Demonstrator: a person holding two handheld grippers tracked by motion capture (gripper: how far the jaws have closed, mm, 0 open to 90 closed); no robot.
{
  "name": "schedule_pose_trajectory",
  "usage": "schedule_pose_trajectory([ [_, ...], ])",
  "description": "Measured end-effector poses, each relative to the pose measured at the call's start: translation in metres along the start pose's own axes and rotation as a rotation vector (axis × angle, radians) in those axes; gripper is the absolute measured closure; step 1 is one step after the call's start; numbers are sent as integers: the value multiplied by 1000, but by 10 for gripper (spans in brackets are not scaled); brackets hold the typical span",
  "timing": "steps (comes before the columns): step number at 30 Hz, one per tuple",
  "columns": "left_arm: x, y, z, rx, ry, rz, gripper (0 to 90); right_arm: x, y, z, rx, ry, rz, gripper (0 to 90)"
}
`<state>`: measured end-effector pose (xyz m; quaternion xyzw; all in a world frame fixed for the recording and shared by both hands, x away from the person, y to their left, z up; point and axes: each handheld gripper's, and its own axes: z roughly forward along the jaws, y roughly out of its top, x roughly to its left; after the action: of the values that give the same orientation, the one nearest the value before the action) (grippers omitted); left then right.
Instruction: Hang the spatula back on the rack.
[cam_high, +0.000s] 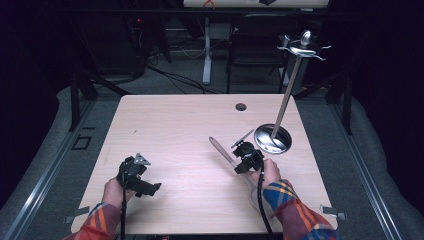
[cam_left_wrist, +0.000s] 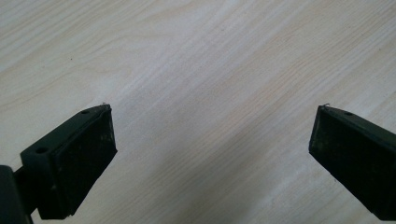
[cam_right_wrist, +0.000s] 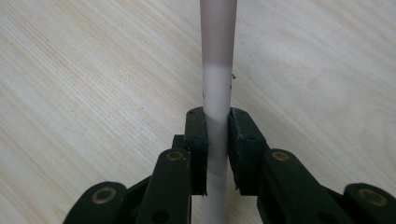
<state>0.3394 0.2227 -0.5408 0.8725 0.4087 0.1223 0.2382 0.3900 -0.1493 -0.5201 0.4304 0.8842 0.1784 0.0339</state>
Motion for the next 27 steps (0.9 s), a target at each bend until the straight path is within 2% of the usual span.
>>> schedule_pose_trajectory([
  [2, 0, 0, 0, 2, 3, 2, 3, -1, -1, -3, -1, -9, -6, 791],
  [3, 0, 1, 0, 2, 2, 2, 3, -1, -3, -7, -33, -7, 1, 791],
  [4, 0, 1, 1, 3, 2, 4, 3, -3, -3, -11, -23, -14, -14, 790],
  [5, 0, 1, 1, 3, 1, 4, 3, -3, -7, -17, -84, -10, 6, 791],
  [7, 0, 1, 2, 2, -2, 5, 3, -3, -7, -21, -86, -8, 1, 791],
  [9, 0, 1, 1, 2, -2, 6, 3, -4, -9, -29, -114, -25, -9, 791],
  [11, 0, 1, 1, 0, -2, 4, 3, -3, -10, -34, -162, -18, 9, 791],
  [15, 0, 1, 1, 1, 1, 5, 3, -6, -13, -54, -231, -36, -2, 792],
  [16, 0, 1, 1, 0, 0, 5, 3, -7, -14, -62, -276, -47, -6, 791],
  [17, 0, 1, 1, 0, 0, 5, 3, -7, -14, -62, -276, -47, -6, 791],
  [21, 0, 1, 1, 3, 0, 6, 3, -13, -19, -78, -345, -63, 18, 791],
  [22, 0, 1, 1, 4, 0, 6, 2, -17, -21, -83, -377, -84, 29, 791],
  [24, 0, 1, 1, 3, 0, 5, 2, -18, -22, -85, -382, -88, 32, 791],
  [26, 0, 1, 1, 2, 0, 5, 2, -24, -27, -94, -420, -120, 48, 791],
  [27, 0, 1, 1, 3, 0, 5, 2, -24, -27, -94, -420, -120, 48, 791],
])
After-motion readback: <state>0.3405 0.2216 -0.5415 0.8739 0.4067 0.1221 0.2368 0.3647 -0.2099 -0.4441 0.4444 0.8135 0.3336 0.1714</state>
